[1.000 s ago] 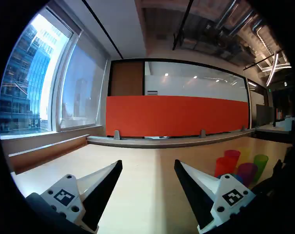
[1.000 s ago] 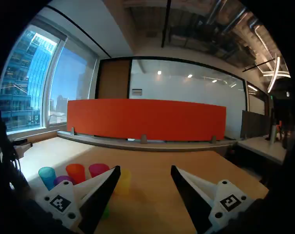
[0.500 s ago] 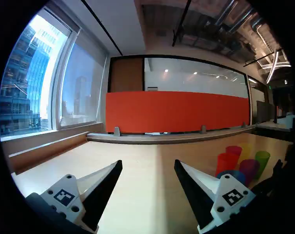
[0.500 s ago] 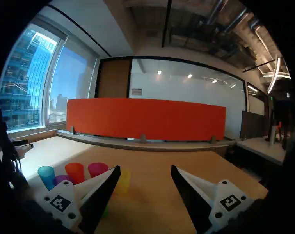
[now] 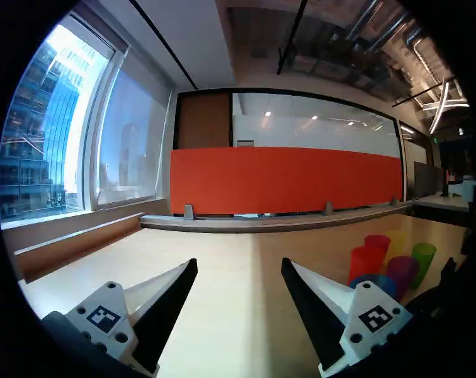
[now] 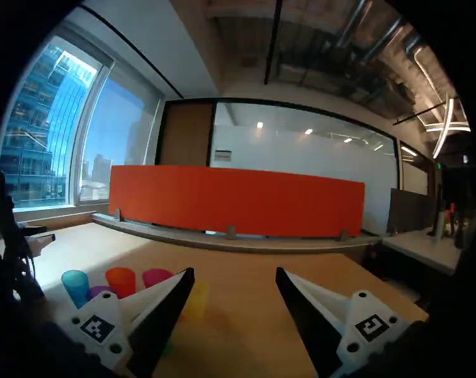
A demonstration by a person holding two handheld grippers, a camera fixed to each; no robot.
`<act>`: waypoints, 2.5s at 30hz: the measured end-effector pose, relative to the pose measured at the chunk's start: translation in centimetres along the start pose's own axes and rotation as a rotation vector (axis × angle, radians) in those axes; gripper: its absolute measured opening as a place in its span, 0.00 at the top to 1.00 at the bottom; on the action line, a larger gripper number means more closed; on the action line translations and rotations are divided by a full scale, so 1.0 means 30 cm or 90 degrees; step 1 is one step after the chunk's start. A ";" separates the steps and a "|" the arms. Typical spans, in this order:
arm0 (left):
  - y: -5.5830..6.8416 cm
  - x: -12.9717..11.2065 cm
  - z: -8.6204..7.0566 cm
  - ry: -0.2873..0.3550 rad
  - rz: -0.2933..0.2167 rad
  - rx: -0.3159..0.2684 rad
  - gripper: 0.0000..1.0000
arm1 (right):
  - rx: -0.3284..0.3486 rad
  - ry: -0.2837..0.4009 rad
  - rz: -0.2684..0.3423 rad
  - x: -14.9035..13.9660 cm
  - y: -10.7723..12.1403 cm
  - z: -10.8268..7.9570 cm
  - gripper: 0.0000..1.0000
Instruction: Pour water
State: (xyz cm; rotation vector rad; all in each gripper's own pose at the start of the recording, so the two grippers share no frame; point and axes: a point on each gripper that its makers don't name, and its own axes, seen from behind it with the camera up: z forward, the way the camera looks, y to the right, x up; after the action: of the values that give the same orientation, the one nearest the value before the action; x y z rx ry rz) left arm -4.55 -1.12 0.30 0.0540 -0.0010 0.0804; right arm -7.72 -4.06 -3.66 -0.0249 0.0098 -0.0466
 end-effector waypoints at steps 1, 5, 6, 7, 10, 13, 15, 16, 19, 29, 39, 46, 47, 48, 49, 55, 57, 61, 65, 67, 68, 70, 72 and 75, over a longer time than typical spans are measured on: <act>0.000 0.000 0.001 0.000 0.000 0.000 0.01 | -0.001 0.001 -0.002 -0.001 0.005 -0.001 0.00; -0.001 0.000 0.001 0.000 0.000 0.000 0.01 | -0.007 0.003 -0.011 -0.007 0.029 -0.004 0.00; -0.001 0.000 0.001 0.000 0.000 0.000 0.01 | -0.008 0.005 -0.012 -0.007 0.034 -0.004 0.00; -0.001 0.000 0.001 0.000 0.000 0.000 0.01 | -0.009 0.008 -0.013 -0.005 0.039 -0.004 0.00; -0.001 0.000 0.002 0.000 0.000 0.000 0.01 | -0.012 0.020 -0.013 0.004 0.048 -0.005 0.00; -0.001 -0.001 0.003 0.000 0.000 0.000 0.01 | -0.012 0.034 -0.011 0.012 0.048 -0.003 0.00; -0.001 -0.001 0.003 0.000 0.000 0.000 0.01 | -0.012 0.040 -0.008 0.011 0.044 0.001 0.00; -0.001 -0.001 0.002 0.000 0.000 0.000 0.01 | -0.012 0.041 -0.006 0.008 0.043 0.004 0.00; -0.001 -0.001 0.002 0.000 0.000 0.000 0.01 | -0.015 0.043 0.001 -0.002 0.047 0.017 0.00; -0.003 -0.001 0.001 0.000 0.000 0.000 0.01 | -0.038 0.054 0.028 -0.033 0.090 0.053 0.00; -0.001 -0.001 0.003 0.000 0.000 0.000 0.01 | -0.042 0.045 0.060 -0.109 0.106 0.065 0.00; -0.004 -0.002 0.001 0.000 0.000 0.000 0.01 | -0.054 0.029 0.068 -0.159 0.128 0.086 0.00; -0.004 -0.002 0.001 0.000 0.000 0.000 0.01 | -0.054 0.028 0.069 -0.163 0.131 0.089 0.00; -0.004 -0.002 0.001 0.000 0.000 0.000 0.01 | -0.054 0.028 0.069 -0.166 0.133 0.091 0.00; -0.004 -0.002 0.001 0.000 0.000 0.000 0.01 | -0.054 0.028 0.069 -0.169 0.134 0.094 0.00; -0.005 -0.001 -0.001 0.000 0.000 0.000 0.01 | -0.057 0.022 0.061 -0.189 0.139 0.106 0.00; -0.004 -0.001 -0.001 0.000 0.000 0.000 0.01 | -0.057 0.019 0.057 -0.198 0.139 0.107 0.00; -0.003 -0.001 0.000 0.000 0.000 0.000 0.01 | -0.057 0.016 0.058 -0.209 0.140 0.108 0.00; -0.003 -0.002 -0.001 0.000 0.000 0.000 0.01 | -0.056 0.011 0.059 -0.219 0.140 0.108 0.00; -0.003 -0.002 0.000 0.000 0.000 0.000 0.01 | -0.055 0.008 0.058 -0.224 0.139 0.109 0.00; -0.004 -0.003 0.000 0.000 0.000 0.000 0.01 | -0.055 0.007 0.057 -0.227 0.139 0.111 0.00; -0.004 -0.003 0.001 0.000 0.000 0.000 0.01 | -0.055 0.006 0.055 -0.229 0.137 0.113 0.00; -0.004 -0.003 0.001 0.000 0.000 0.000 0.01 | -0.054 0.007 0.054 -0.229 0.136 0.115 0.00; -0.004 -0.003 0.002 0.000 0.000 0.000 0.01 | -0.056 0.006 0.054 -0.229 0.139 0.118 0.00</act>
State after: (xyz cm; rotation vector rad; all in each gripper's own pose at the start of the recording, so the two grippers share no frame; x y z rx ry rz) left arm -4.62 -1.26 0.36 0.0543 -0.0009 0.0807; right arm -14.36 0.52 -0.16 -0.1121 0.0223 0.0385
